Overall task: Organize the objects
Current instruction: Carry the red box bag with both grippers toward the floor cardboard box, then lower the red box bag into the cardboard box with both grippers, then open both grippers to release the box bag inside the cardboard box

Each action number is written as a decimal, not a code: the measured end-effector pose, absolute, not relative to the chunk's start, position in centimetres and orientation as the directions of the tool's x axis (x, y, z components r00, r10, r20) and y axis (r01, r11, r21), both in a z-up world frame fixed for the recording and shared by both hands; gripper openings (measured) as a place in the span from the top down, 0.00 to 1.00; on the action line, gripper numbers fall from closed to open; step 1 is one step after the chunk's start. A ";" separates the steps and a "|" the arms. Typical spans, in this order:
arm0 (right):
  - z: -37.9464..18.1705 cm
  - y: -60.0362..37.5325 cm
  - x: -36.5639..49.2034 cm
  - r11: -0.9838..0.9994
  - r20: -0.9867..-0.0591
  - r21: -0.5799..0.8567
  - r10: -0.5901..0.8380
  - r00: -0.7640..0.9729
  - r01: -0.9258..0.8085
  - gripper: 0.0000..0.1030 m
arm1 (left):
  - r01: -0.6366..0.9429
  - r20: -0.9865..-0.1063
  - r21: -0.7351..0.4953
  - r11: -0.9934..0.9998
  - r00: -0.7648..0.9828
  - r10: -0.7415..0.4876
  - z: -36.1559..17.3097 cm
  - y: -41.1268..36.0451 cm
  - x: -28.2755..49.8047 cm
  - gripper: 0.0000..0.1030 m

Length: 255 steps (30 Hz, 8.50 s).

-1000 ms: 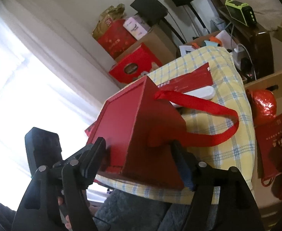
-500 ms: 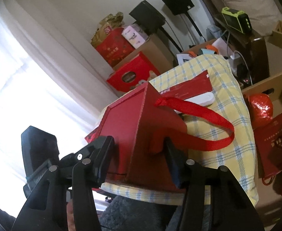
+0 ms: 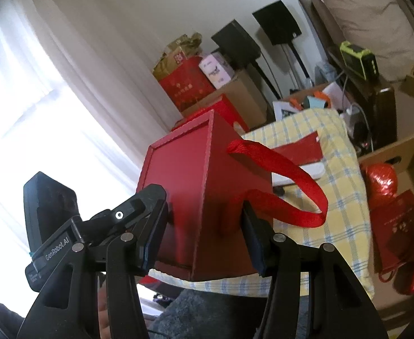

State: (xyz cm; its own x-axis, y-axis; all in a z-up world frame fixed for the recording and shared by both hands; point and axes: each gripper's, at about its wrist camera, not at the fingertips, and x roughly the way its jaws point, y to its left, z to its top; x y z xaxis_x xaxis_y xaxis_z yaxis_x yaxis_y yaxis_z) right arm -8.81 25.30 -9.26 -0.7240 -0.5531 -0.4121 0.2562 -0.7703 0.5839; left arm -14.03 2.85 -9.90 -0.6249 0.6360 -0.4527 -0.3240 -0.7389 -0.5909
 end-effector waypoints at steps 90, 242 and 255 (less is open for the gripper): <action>-0.4 44.4 4.3 -0.865 -0.261 0.494 -0.241 -0.935 0.085 0.49 | -0.611 -0.398 -0.459 -0.645 -0.507 0.764 0.5 25.7 -9.4 0.39; -19.9 46.2 -2.0 -0.907 -0.828 0.419 -0.364 -0.426 -0.039 0.66 | -0.413 -0.792 -0.326 -0.850 -0.371 0.484 -14.7 25.7 -7.4 0.37; -23.2 45.7 -3.5 -0.954 -0.920 0.267 -0.211 -0.329 -0.134 0.81 | -0.431 -0.784 -0.252 -0.866 -0.434 0.444 -14.3 25.8 -7.0 0.37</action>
State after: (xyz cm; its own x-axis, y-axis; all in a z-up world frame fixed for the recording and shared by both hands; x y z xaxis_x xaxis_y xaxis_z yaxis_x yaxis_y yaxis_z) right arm -3.50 45.66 -23.18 -0.3290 -0.2109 -0.9205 -0.1342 -0.9544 0.2666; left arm -6.95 25.80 -14.30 -0.4338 0.4438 -0.7841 -0.4311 -0.8664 -0.2518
